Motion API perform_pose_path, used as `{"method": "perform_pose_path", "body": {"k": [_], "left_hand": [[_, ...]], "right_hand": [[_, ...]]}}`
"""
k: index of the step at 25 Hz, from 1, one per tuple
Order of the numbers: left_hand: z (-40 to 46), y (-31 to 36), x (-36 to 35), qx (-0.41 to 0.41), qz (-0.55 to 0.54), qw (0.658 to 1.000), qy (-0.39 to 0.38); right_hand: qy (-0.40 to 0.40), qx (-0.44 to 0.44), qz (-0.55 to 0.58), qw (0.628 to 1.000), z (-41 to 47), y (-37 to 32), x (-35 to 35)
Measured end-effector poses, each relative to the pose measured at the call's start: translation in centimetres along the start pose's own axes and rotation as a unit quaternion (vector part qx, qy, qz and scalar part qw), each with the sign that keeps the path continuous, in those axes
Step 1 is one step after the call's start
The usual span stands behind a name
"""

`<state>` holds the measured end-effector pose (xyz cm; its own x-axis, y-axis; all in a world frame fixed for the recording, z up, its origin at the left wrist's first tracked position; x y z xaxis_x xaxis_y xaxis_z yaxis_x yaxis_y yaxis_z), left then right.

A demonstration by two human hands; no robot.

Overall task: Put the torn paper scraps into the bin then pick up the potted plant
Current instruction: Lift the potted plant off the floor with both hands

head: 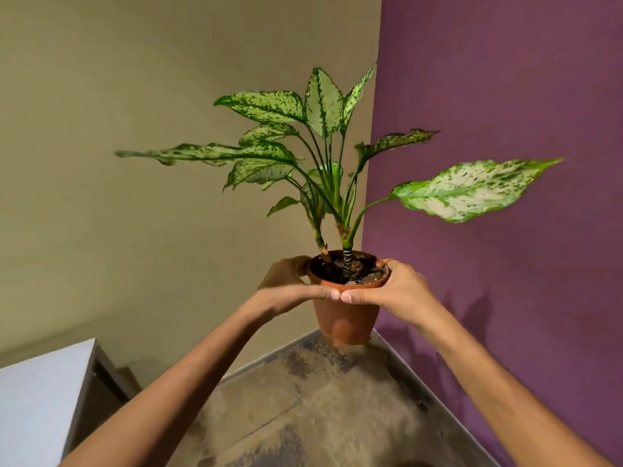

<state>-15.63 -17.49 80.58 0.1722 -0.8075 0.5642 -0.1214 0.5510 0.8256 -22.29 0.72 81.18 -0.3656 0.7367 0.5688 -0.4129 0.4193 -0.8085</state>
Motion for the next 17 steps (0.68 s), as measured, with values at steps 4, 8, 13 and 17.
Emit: {"method": "perform_pose_path", "body": {"k": [4,8,13,17], "left_hand": [[7.4,-1.6,0.6,-0.019,0.021,0.999,0.015],[15.9,-3.0,0.9,-0.027,0.0,0.999,-0.023],[25.7,-4.0,-1.0,-0.021,-0.057,0.988,-0.142],[32.6,-7.2,-3.3,0.007,-0.094,0.985,-0.144]], "right_hand": [[0.035,-0.019,-0.003,0.999,6.6,2.9,-0.4],[0.056,-0.042,-0.012,0.997,13.8,5.3,-0.1],[0.086,-0.074,-0.008,0.993,21.6,10.4,0.0],[0.052,-0.087,0.042,0.994,26.9,15.4,-0.8]]}}
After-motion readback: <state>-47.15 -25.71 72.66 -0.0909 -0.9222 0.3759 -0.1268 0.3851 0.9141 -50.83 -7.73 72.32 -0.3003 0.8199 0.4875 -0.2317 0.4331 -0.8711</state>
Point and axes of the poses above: each hand's wrist, its own z-axis towards the middle knuckle, its own x-axis out of the back of the hand, y = z × x, the point moved 5 cm from there along z, towards the middle knuckle, and after that the axes turned 5 degrees about x, right-handed, at the moved point
